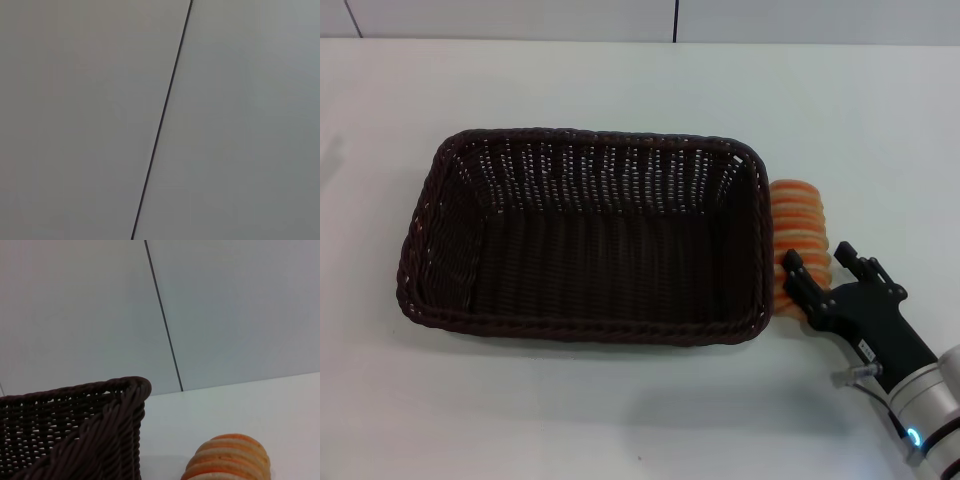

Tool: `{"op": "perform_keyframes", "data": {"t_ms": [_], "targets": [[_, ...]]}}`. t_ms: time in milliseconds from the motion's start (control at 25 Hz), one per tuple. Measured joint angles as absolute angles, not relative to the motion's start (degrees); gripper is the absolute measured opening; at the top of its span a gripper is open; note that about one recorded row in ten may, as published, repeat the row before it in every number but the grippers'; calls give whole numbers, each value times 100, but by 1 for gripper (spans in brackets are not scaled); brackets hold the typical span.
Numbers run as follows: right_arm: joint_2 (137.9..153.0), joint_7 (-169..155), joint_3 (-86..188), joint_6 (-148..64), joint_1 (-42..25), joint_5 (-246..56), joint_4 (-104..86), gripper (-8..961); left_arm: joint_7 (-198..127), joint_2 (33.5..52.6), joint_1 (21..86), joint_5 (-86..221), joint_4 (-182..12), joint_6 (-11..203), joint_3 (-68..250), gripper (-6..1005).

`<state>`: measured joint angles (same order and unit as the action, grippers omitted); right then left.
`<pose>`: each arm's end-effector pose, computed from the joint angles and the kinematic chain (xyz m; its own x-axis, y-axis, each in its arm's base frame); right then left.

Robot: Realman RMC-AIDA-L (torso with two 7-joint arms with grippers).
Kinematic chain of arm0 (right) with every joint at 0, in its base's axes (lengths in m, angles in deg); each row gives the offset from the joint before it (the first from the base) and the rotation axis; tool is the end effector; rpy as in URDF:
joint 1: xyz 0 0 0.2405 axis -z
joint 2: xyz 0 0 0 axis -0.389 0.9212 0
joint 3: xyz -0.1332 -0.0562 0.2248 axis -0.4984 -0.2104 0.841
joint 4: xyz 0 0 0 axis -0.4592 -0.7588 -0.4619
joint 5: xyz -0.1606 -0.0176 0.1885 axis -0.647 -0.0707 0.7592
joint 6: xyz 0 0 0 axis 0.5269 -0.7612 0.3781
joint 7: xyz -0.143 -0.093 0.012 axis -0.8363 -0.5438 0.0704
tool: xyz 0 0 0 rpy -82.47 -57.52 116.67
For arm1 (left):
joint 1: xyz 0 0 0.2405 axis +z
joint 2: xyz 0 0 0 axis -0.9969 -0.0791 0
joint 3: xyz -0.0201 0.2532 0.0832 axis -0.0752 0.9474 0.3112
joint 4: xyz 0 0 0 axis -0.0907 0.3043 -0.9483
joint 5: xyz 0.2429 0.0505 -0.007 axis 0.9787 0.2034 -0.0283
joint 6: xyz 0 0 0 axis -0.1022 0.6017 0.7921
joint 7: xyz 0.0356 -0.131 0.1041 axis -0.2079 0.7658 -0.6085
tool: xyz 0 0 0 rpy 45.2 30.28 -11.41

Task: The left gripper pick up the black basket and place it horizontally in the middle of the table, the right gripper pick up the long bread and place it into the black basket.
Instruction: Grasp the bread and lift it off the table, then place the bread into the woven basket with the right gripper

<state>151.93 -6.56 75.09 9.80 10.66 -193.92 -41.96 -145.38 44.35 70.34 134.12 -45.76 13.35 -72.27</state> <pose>0.3307 0.2681 -0.1624 0.5790 -0.2521 -0.7754 -0.8077 -0.3072 -0.5033 -0.4112 0.3454 0.1490 0.5105 -0.0366 0.8591 0.8339 -0.2225 -0.5050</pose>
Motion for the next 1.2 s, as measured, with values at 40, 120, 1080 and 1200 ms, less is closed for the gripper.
{"op": "perform_keyframes", "data": {"t_ms": [40,120,1080,1200], "targets": [[15193,-656,7510,977,1058,-19393,-4206,720,-14538,4437,7034,13399,-4574,1320,-7227,847],[15193,-656,7511,973,1053,-19393,-4242,719,-14539,4436,7034,13388,-4572,1294,-7229,847],[15193,-474,7867,3699,1767,-19430,-4042,393,-14478,4446,7040,13353,-4571,1077,-7280,847],[15190,-473,7392,5053,1830,-19476,-4065,380,-14478,4438,7011,13373,-4591,1107,-7265,847]]}}
